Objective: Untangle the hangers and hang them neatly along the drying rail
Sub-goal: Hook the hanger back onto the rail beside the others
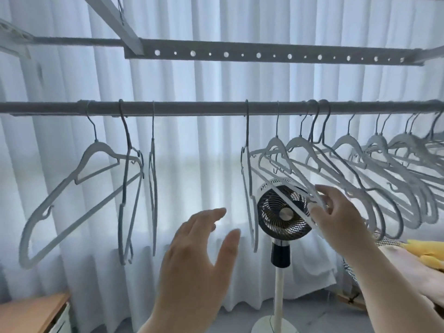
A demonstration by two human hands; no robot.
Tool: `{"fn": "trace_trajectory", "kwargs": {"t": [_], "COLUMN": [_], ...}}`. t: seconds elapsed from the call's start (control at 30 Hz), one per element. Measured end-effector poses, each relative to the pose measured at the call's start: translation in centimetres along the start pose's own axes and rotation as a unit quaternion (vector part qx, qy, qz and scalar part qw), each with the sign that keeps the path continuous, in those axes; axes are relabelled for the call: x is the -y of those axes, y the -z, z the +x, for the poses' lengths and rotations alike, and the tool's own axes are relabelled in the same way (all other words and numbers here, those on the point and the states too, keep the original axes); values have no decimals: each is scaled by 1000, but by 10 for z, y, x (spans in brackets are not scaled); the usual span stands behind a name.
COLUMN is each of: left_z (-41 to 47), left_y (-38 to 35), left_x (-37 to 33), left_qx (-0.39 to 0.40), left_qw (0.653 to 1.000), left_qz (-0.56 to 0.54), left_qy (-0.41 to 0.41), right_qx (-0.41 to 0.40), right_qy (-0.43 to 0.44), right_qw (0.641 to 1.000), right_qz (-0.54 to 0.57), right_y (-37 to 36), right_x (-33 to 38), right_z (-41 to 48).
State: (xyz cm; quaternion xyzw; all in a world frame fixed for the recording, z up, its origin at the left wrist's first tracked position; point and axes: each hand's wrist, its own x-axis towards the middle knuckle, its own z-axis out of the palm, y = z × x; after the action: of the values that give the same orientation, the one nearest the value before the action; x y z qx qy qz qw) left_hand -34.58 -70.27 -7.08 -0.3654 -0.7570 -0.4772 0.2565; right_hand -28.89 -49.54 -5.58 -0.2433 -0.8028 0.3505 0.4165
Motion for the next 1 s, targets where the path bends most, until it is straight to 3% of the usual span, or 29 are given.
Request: {"fn": "trace_trajectory", "kwargs": {"t": [0.17, 0.4, 0.53, 0.63, 0.77, 0.87, 1.0], "left_z": [11, 32, 44, 57, 73, 74, 72], "left_y": [-44, -91, -94, -94, -90, -84, -67], "left_x": [-25, -30, -32, -33, -32, -28, -20], "left_qx": [83, 27, 1, 35, 105, 88, 67], "left_qw": [984, 963, 945, 929, 873, 852, 853], "left_qz": [-59, -124, -191, -237, -327, -370, -367], "left_qy": [146, 238, 264, 280, 346, 360, 364], "right_qx": [38, 129, 204, 233, 224, 209, 222], "right_qy": [-9, -34, -96, -111, -110, -109, -115], "right_qw": [995, 962, 910, 900, 904, 906, 897], "right_qz": [95, 240, 347, 351, 346, 351, 364], "right_y": [-3, -6, -8, -11, -19, -28, -37], "right_x": [-13, -8, -2, 1, 11, 20, 30], "right_z": [5, 25, 42, 58, 81, 90, 85]}}
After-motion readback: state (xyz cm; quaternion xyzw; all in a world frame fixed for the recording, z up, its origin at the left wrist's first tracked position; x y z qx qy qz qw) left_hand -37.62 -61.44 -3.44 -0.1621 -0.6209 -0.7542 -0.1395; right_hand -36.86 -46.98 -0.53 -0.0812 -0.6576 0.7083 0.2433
